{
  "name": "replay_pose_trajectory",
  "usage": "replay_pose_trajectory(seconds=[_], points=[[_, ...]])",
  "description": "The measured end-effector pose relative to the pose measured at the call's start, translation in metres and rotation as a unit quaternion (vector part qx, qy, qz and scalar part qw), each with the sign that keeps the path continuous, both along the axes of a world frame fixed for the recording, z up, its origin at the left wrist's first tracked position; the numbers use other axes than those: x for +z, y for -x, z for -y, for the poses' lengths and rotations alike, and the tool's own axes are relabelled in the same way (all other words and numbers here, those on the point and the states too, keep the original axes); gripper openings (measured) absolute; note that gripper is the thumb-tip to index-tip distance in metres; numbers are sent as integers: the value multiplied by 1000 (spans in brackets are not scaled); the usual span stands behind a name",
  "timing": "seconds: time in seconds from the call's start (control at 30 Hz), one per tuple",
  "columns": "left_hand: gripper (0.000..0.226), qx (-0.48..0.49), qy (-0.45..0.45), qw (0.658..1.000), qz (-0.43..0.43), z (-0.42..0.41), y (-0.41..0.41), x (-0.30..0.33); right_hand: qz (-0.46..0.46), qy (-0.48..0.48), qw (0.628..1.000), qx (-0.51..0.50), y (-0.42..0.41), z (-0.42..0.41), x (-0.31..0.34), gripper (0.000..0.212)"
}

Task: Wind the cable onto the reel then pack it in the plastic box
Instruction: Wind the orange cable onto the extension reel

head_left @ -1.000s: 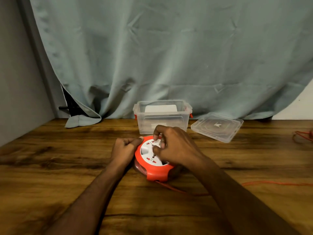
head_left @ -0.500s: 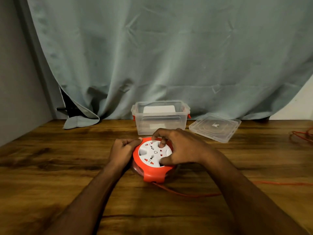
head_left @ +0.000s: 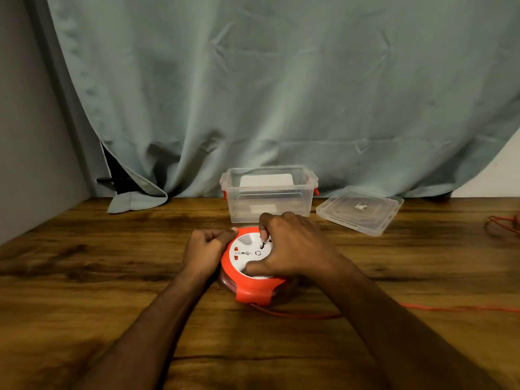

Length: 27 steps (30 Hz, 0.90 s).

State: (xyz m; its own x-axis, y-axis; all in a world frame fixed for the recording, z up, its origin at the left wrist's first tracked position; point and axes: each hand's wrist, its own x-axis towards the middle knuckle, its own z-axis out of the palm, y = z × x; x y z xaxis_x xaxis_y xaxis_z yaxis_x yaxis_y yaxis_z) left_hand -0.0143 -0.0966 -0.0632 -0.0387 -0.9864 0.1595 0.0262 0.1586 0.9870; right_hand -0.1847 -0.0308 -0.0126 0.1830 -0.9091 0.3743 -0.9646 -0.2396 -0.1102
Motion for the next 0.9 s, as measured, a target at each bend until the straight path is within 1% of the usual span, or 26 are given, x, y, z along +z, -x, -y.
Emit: replay_pose_trajectory(seconds=[0.1, 0.23, 0.37, 0.47, 0.6, 0.7, 0.8, 0.9], points=[[22, 2, -4, 1000, 4, 1, -1, 0, 14, -2, 1000, -2, 1, 1, -3, 60], [19, 21, -9, 1000, -3, 3, -2, -2, 27, -9, 1000, 6, 2, 4, -5, 61], [21, 21, -9, 1000, 0, 3, -2, -4, 57, -2, 998, -13, 1, 4, -6, 63], [19, 18, -15, 999, -22, 3, -3, -2, 71, -1, 997, -25, -2, 2, -6, 64], [22, 31, -16, 997, -62, 1, 1, -1, 119, 30, 990, -76, -12, 4, -9, 63], [24, 34, -14, 998, -56, 0, 4, -1, 142, 41, 982, -120, -24, 6, -15, 70], [23, 31, -6, 998, -49, 0, 4, -2, 130, 45, 982, -128, -29, 8, -20, 62], [23, 32, -6, 998, -46, 2, 3, -3, 116, 33, 988, -93, -24, 9, -17, 43]])
